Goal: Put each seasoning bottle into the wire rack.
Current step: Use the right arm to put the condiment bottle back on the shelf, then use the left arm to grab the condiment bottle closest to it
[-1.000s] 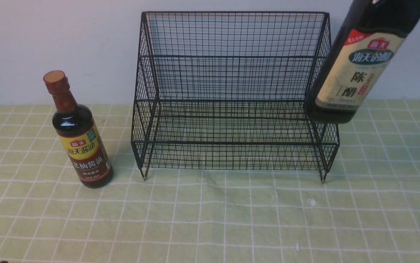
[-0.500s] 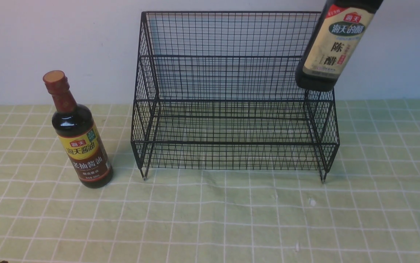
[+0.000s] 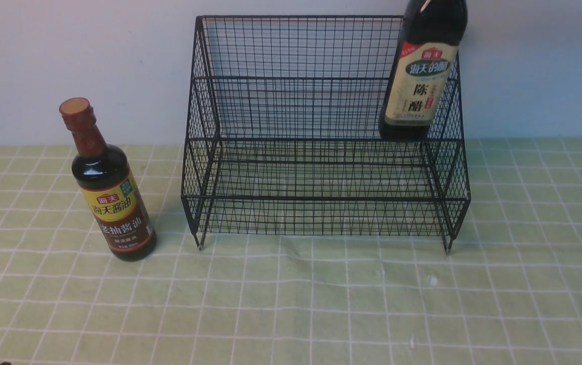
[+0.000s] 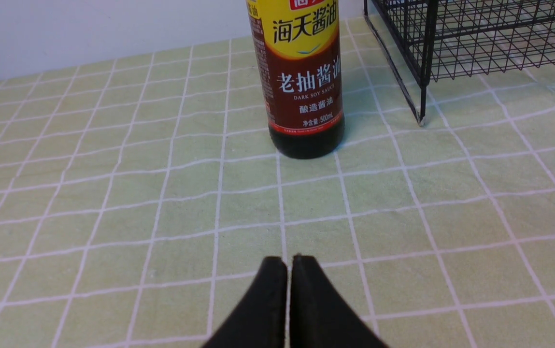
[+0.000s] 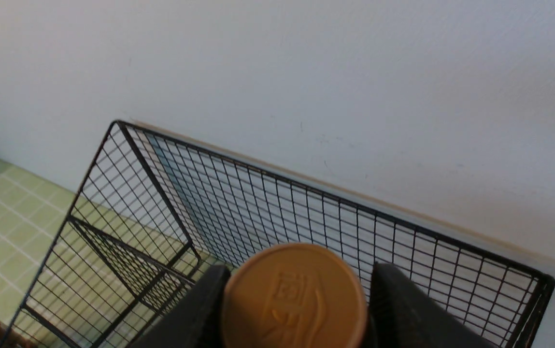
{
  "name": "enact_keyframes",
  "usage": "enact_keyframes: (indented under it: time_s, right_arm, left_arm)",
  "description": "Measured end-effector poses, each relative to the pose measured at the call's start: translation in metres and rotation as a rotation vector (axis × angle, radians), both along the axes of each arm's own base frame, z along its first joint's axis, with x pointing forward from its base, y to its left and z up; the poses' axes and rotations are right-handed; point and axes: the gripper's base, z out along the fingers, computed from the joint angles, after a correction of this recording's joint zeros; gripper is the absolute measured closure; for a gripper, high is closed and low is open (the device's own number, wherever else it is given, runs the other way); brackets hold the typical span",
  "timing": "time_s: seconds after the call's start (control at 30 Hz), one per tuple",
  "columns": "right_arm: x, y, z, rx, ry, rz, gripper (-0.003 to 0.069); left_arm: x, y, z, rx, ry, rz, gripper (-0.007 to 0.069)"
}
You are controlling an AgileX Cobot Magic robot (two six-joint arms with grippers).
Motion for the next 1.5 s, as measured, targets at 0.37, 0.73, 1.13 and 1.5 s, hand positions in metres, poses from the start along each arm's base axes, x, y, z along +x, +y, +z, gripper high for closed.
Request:
enact_keyframes:
  time_s: [0.37,0.73,1.13,1.5]
  right_arm:
    - [0.017,0.015,-0.04,-0.073,0.127,0.01,0.0325]
    - [0.021,0.015,-0.056,-0.107,0.213,0.004,0.0317]
    - [-0.023,0.001,0.012,-0.111,0.085,-0.065,0.02]
    - [-0.139,-0.029,0.088,-0.171,0.114,-0.169,0.0286]
  left_arm:
    - [0.0,0.0,0.0,0.0,0.0,0.0,0.0631]
    - [0.0,0.0,0.0,0.001,0.0,0.0,0.0631]
    - [0.0,0.0,0.0,0.0,0.0,0.0,0.0631]
    - [0.0,0.0,0.0,0.0,0.0,0.0,0.0631]
